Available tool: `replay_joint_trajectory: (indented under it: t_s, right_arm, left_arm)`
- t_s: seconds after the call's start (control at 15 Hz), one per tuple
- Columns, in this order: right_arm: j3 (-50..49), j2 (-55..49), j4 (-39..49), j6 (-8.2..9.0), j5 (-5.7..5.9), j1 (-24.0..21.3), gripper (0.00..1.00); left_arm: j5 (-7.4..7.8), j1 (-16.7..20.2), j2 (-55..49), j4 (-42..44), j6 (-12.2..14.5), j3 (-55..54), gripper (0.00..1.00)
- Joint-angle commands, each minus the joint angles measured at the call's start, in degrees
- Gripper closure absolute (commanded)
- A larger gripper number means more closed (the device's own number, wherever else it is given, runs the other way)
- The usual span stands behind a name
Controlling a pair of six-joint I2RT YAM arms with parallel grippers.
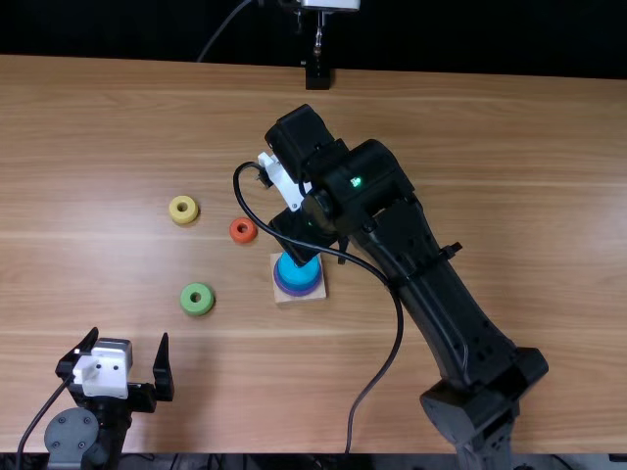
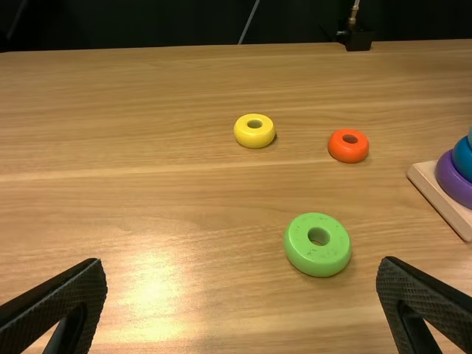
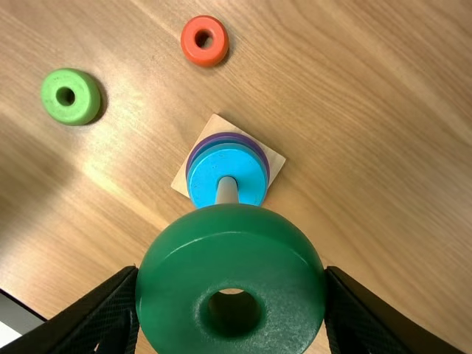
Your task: Build the Hanoi tower: stack the rings onto the peg from bottom to top in this color order: purple, dark blue, light blue, dark green, light green, yellow, orange.
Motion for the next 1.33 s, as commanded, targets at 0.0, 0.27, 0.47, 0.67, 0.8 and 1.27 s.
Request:
replay_joint_trajectory:
  t_s: [0.0, 0.27, 0.47, 0.67, 0.8, 1.27]
  right_arm:
    - [0.98, -1.52, 0.20, -0.11, -0.51, 0.11, 1.00]
    - [0.80, -1.43, 0.31, -0.11, -0.51, 0.20, 1.00]
    - [0.01, -1.25, 0.41, -0.11, -0.40, 0.11, 1.00]
    - [-0.08, -0.11, 0.41, 0.10, -0.40, 0.11, 1.00]
    - [-0.52, 0.42, 0.41, 0.31, -0.40, 0.11, 1.00]
    - [-1.75, 1.47, 0.62, 0.31, -0.51, 0.11, 1.00]
  left_arm:
    - [0.28, -0.45, -0.67, -4.40, -0.34, -6.42, 0.00]
    - [0.28, -0.45, -0.67, -4.40, -0.34, -6.42, 0.00]
    - [0.28, -0.45, -0.67, -4.40, -0.34, -6.42, 0.00]
    - [0.28, -0.45, -0.67, -4.40, -0.34, -6.42, 0.00]
    - [0.28, -0.45, -0.67, -4.40, -0.34, -6.42, 0.00]
    - [0.28, -0.45, -0.67, -4.40, -0.34, -6.42, 0.00]
